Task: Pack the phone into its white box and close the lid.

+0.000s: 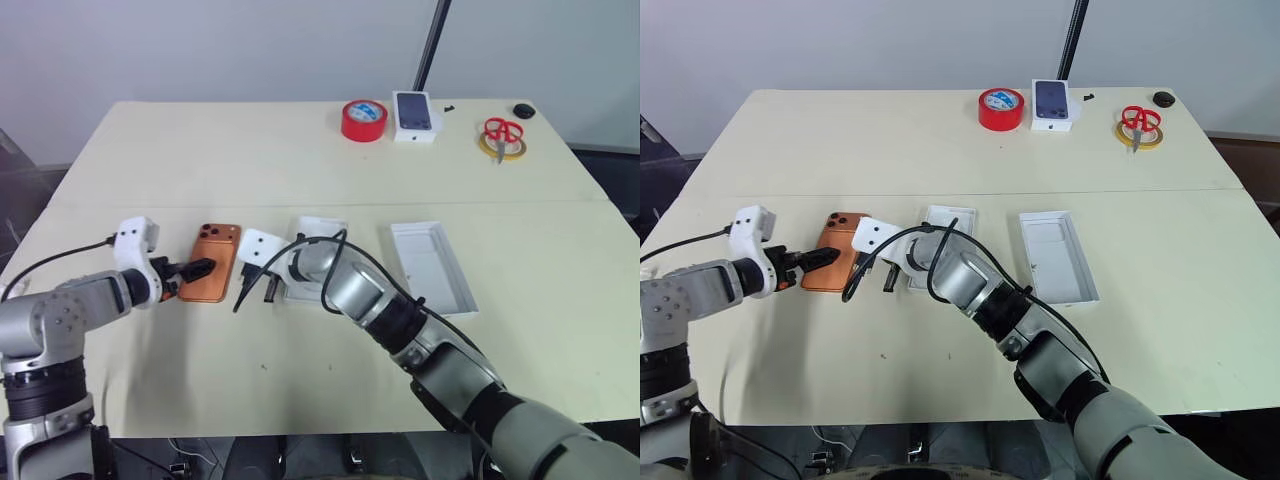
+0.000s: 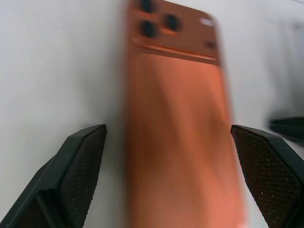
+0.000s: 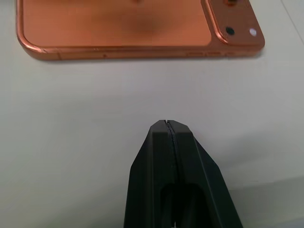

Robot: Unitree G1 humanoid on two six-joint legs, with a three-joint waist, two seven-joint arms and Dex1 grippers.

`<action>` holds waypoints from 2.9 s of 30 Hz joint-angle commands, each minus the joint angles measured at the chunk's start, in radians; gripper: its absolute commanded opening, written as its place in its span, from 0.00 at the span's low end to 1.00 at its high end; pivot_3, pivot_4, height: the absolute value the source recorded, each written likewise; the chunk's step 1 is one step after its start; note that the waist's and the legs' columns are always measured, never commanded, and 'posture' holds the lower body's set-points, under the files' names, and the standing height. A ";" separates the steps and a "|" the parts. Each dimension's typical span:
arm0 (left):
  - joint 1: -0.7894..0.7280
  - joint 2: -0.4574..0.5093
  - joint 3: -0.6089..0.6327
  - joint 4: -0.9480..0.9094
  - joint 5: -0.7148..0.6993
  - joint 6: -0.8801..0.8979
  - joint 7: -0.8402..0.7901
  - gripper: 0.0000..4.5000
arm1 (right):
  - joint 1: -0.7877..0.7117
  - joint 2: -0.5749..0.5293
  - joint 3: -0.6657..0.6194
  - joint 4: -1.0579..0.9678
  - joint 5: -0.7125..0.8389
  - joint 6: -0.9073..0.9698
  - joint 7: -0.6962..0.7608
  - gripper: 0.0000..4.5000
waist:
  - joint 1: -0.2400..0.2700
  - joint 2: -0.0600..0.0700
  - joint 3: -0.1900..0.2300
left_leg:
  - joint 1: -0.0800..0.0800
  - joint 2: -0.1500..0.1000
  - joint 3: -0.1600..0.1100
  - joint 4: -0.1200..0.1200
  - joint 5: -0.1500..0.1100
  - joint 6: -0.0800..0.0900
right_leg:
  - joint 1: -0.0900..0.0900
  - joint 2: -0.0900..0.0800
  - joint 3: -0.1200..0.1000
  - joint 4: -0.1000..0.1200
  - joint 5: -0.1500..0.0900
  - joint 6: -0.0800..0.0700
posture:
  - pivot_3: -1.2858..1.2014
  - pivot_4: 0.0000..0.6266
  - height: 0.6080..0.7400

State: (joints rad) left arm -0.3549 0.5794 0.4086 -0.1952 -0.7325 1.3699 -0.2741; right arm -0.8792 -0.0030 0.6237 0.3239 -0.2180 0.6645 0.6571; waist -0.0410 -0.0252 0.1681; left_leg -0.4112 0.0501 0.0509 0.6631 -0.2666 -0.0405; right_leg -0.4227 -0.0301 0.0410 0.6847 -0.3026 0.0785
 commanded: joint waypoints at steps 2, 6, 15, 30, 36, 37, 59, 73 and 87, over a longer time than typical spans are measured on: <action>0.008 -0.067 -0.036 -0.038 -0.038 0.073 -0.011 0.98 | -0.006 0.007 0.012 -0.013 -0.012 -0.027 0.017 0.00 | 0.002 0.000 0.000 | 0.000 0.000 0.000 0.000 0.000 0.000 | 0.000 0.000 0.000 0.000 0.000 0.000 | 0.52 0.24 0.89; 0.005 -0.137 0.004 -0.076 -0.049 0.117 0.004 0.98 | 0.008 -0.002 0.020 -0.032 -0.022 -0.032 0.030 0.00 | 0.005 0.000 -0.001 | 0.000 -0.001 0.000 0.000 0.000 0.000 | 0.000 -0.001 0.000 0.000 0.000 0.000 | 0.52 0.24 0.89; -0.035 -0.227 0.066 -0.130 -0.044 0.205 0.015 0.98 | 0.037 -0.002 0.024 -0.056 -0.035 -0.027 0.035 0.00 | 0.006 0.000 -0.001 | 0.000 -0.001 -0.001 0.000 0.000 0.000 | 0.001 -0.001 0.000 0.000 0.000 0.000 | 0.52 0.24 0.89; -0.094 -0.252 0.172 -0.091 -0.003 0.244 0.023 0.98 | 0.054 -0.003 0.017 -0.073 -0.043 -0.017 0.043 0.00 | -0.003 -0.001 -0.001 | 0.000 0.000 -0.001 0.000 0.000 -0.001 | 0.001 0.000 0.000 0.000 0.000 0.000 | 0.52 0.24 0.89; -0.119 -0.260 0.247 -0.046 -0.018 0.245 0.033 0.98 | 0.056 0.000 0.018 -0.076 -0.042 -0.018 0.044 0.00 | -0.004 -0.001 -0.001 | 0.000 0.000 -0.001 0.000 0.000 -0.001 | 0.000 0.000 0.000 0.000 0.000 0.000 | 0.52 0.24 0.89; -0.121 -0.266 0.254 -0.041 -0.024 0.245 0.035 0.98 | 0.056 0.000 0.017 -0.076 -0.042 -0.019 0.044 0.00 | -0.004 -0.001 -0.001 | 0.000 0.000 -0.001 0.000 0.000 -0.001 | 0.000 0.000 0.000 0.000 0.000 0.000 | 0.52 0.24 0.89; -0.166 -0.407 0.480 -0.014 -0.240 0.245 0.238 0.00 | 0.065 -0.096 -0.088 -0.255 -0.014 0.001 0.049 0.00 | 0.000 -0.003 -0.001 | -0.001 0.000 -0.001 -0.001 0.000 -0.001 | 0.000 -0.001 -0.001 -0.001 0.000 0.000 | 0.52 0.24 0.89; -0.233 -0.684 0.345 -0.057 -0.446 0.244 0.522 0.00 | 0.328 -0.603 -0.512 -0.612 0.354 -0.040 0.377 0.00 | 0.029 -0.007 0.001 | -0.005 -0.002 -0.004 0.001 0.000 -0.001 | -0.001 0.000 -0.003 -0.003 0.000 0.000 | 0.52 0.24 0.89; -0.227 -0.728 0.233 0.061 -0.400 0.188 0.567 0.00 | 0.396 -0.705 -0.552 -0.549 0.374 -0.104 0.316 0.00 | 0.030 -0.007 0.001 | -0.004 -0.003 -0.003 0.001 0.001 -0.001 | -0.001 0.005 0.000 -0.003 0.000 0.000 | 0.52 0.24 0.89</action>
State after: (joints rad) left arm -0.5652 -0.1491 0.6654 -0.1200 -1.1167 1.5771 0.3075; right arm -0.4726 -0.7058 0.0887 -0.2113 0.1436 0.5799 0.9830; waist -0.0115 -0.0320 0.1695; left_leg -0.4152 0.0468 0.0482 0.6645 -0.2659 -0.0418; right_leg -0.4240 -0.0255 0.0408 0.6820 -0.3025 0.0787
